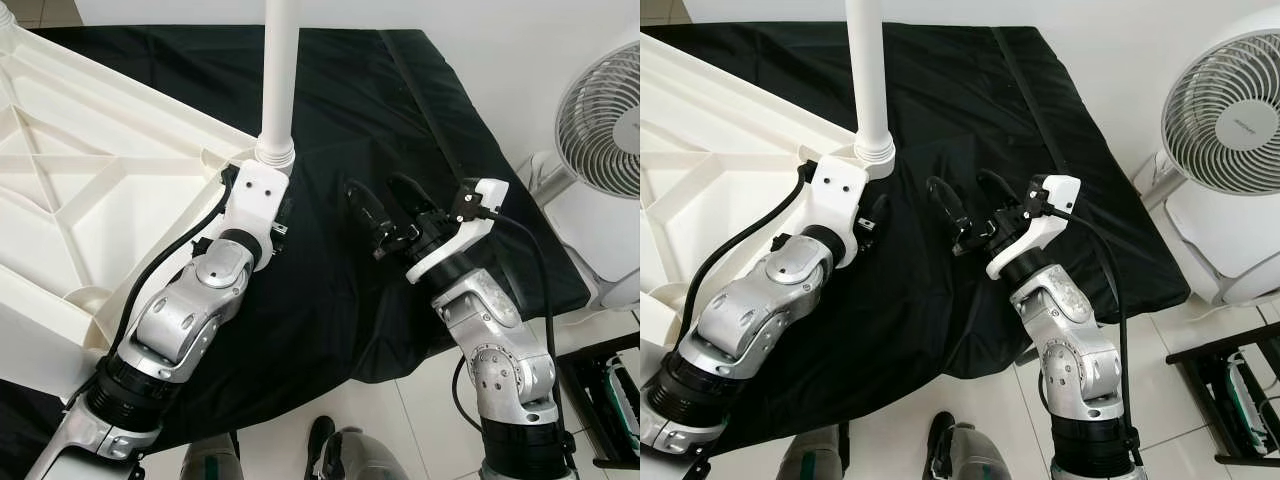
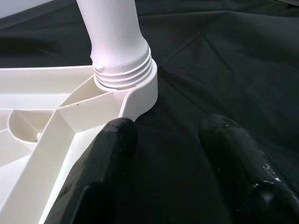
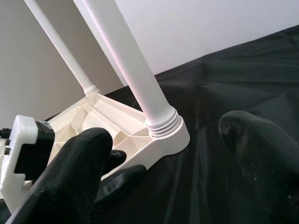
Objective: Building children table
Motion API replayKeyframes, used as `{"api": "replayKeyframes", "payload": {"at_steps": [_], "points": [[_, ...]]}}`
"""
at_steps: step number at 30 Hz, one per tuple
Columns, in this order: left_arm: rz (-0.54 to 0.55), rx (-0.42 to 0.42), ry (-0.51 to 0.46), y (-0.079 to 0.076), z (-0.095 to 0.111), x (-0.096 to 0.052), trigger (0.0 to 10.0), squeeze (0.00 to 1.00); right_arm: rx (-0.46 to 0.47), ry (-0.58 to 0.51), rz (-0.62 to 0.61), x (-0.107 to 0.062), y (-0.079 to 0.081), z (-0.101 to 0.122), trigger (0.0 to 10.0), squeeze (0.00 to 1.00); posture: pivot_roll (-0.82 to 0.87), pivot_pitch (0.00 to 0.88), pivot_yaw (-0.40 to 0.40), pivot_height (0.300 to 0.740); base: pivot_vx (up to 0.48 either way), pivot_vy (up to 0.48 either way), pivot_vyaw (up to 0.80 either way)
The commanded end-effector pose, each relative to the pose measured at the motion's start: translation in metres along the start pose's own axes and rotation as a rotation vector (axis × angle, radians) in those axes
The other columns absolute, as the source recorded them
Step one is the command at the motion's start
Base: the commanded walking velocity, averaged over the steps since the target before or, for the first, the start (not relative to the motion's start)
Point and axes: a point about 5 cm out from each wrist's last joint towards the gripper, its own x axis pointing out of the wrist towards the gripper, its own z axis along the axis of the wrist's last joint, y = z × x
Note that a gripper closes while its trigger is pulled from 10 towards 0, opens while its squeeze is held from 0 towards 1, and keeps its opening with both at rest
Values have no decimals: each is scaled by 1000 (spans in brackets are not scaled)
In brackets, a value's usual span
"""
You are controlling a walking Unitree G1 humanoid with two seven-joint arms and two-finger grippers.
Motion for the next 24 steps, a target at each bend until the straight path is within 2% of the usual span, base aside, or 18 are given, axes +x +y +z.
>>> {"api": "replayKeyframes", "payload": {"at_steps": [1, 4, 7, 10, 11, 13, 14, 17, 24], "points": [[-44, 52, 15, -6, -7, -4, 10000, 0, -3, 4, -5, -2, -1, -1, 10000, 0, 187, 256, -101, 740, 0, 0, 0], [-36, 93, 29, -4, -12, -4, 10000, 0, -1, 4, -4, -1, 0, -1, 10000, 0, 187, 256, -101, 740, 0, 0, 0], [-1, 191, 50, 6, -20, -5, 10000, 0, 0, 2, -5, -1, 0, -1, 10000, 0, 187, 256, -101, 740, 0, 0, 0], [8, 175, 37, 8, -18, -5, 10000, 0, -1, 2, -5, -1, 0, 0, 10000, 0, 187, 256, -101, 740, 0, 0, 0], [-35, 133, -5, 5, -11, -7, 10000, 0, -1, 2, -7, -2, 0, 0, 10000, 0, 187, 256, -101, 740, 0, 0, 0], [-35, 133, -5, 5, -11, -7, 10000, 0, -1, 2, -7, -2, 0, 0, 10000, 0, 187, 256, -101, 740, 0, 0, 0], [-80, 123, -23, 1, -8, -10, 10000, 0, -2, 2, -7, -2, 0, 0, 10000, 0, 187, 256, -101, 740, 0, 0, 0], [-137, 120, -5, -8, -11, -12, 10000, 0, -2, 1, -8, -2, 0, 0, 10000, 0, 187, 256, -101, 740, 0, 0, 0], [-177, 133, 40, -14, -22, -15, 10000, 0, 0, 0, -8, -2, 0, 0, 10000, 0, 180, 254, -99, 740, 0, 0, 0]]}}
